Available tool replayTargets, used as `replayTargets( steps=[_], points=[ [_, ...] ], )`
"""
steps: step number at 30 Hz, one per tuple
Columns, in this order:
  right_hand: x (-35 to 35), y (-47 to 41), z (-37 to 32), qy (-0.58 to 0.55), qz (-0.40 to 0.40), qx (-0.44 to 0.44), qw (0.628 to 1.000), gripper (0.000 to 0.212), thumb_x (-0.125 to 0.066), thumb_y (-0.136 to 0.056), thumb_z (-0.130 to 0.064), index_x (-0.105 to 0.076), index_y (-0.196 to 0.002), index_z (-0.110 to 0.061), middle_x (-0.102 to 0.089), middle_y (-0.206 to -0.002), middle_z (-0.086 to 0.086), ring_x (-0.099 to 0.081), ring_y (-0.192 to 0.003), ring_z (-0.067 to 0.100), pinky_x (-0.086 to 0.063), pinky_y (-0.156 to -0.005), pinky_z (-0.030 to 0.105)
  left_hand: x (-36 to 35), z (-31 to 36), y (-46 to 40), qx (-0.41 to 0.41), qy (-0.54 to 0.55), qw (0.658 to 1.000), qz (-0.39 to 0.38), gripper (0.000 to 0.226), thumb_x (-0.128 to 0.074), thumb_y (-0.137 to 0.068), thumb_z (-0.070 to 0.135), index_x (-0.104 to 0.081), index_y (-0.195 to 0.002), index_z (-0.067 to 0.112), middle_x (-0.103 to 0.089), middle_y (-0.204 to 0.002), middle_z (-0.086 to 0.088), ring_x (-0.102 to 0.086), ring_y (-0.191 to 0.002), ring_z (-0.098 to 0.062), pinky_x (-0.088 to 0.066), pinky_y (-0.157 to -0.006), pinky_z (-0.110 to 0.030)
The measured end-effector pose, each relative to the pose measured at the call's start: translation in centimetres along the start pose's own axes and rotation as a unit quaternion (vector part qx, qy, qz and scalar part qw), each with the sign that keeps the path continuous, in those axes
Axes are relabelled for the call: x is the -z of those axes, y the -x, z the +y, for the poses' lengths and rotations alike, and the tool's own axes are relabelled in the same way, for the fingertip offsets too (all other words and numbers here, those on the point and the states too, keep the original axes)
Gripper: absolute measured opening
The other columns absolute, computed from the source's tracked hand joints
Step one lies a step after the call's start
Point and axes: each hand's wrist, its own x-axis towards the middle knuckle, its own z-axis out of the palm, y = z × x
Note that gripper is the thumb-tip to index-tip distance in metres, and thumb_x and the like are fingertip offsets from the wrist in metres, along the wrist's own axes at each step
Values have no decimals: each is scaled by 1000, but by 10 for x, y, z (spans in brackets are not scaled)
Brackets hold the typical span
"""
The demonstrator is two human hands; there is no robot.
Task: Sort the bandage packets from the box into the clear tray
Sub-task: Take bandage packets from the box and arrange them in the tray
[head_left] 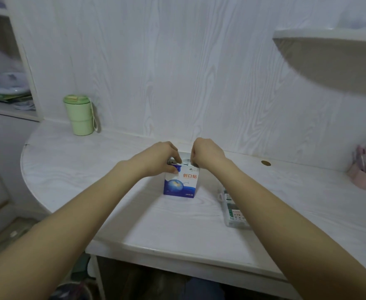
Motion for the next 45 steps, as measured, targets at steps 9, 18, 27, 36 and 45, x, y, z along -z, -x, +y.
replayTargets(
  steps=[9,18,27,36,45],
  points=[
    [-6,-1,2,50,20,27,998,12,-62,-87,-10,-60,-99,-9,-64,-105,9,-60,-90,24,-43,-66,30,-2,-3,-3,-5,4,1000,14,35,-69,-84,27,-66,-118,19,-47,-136,-5,-47,-121,-20,-37,-97,-28],
    [11,-6,6,-36,13,6,999,16,-55,-85,-3,-49,-72,-11,-60,-91,11,-58,-79,27,-43,-60,31,0,-3,-3,5,25,1000,4,35,-70,-83,32,-68,-114,18,-49,-133,-4,-49,-119,-19,-34,-91,-21],
    [37,4,11,-106,74,29,991,5,-53,-89,-6,-58,-89,-7,-65,-92,13,-68,-81,29,-56,-76,40,5,12,-6,71,187,975,98,30,-56,-93,31,-57,-116,11,-59,-120,-4,-53,-112,-17,-37,-84,-21],
    [63,46,53,-469,109,90,872,10,-59,-92,-10,-59,-82,-11,-70,-79,8,-67,-68,10,-47,-51,18,19,56,-15,-16,339,936,97,23,-33,-103,24,-52,-111,14,-60,-97,1,-56,-88,-16,-42,-77,-28],
    [34,70,108,-582,128,19,803,13,-74,-77,-2,-68,-80,-13,-69,-70,3,-62,-59,6,-49,-57,16,-9,108,-18,-5,494,869,8,14,-49,-97,10,-63,-97,16,-73,-83,-3,-70,-69,-11,-50,-60,-16]
  ],
)
